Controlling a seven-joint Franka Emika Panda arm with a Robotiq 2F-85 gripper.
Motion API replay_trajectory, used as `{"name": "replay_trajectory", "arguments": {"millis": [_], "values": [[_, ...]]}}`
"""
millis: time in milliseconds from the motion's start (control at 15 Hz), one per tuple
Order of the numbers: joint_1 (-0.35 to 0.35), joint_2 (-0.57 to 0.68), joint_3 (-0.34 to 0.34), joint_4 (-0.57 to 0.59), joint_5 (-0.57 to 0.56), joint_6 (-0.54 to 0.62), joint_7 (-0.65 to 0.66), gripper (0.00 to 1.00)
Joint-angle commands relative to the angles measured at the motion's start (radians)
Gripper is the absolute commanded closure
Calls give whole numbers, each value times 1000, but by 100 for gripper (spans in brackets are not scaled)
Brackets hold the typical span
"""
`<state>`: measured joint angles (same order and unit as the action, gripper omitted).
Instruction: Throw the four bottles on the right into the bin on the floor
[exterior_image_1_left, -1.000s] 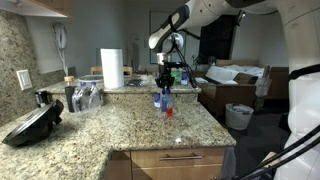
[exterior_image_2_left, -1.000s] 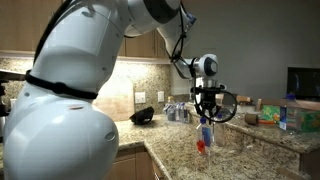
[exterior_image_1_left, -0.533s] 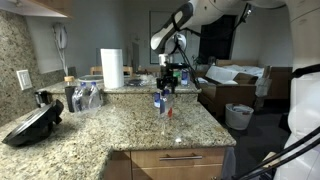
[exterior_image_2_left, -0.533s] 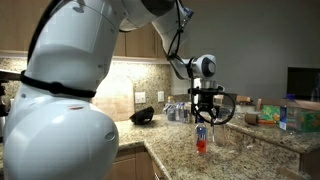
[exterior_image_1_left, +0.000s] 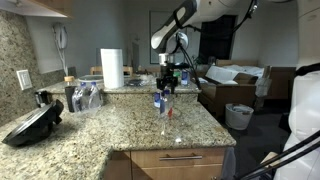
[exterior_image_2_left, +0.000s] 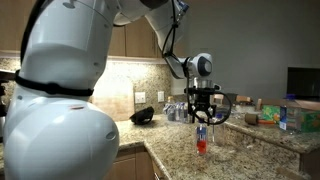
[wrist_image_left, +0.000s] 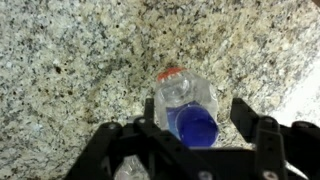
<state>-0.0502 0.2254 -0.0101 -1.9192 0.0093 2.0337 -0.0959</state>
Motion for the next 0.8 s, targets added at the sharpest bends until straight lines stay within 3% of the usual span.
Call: {"name": "replay_trajectory", "arguments": {"millis": [0, 333, 467, 733], "values": [[0, -37, 3, -51, 14, 44, -47, 52], [0, -28, 3, -38, 10, 59, -37, 83], [-1, -35, 2, -36, 13, 60, -36, 90], [-2, -41, 0, -41, 12, 56, -37, 87]]}}
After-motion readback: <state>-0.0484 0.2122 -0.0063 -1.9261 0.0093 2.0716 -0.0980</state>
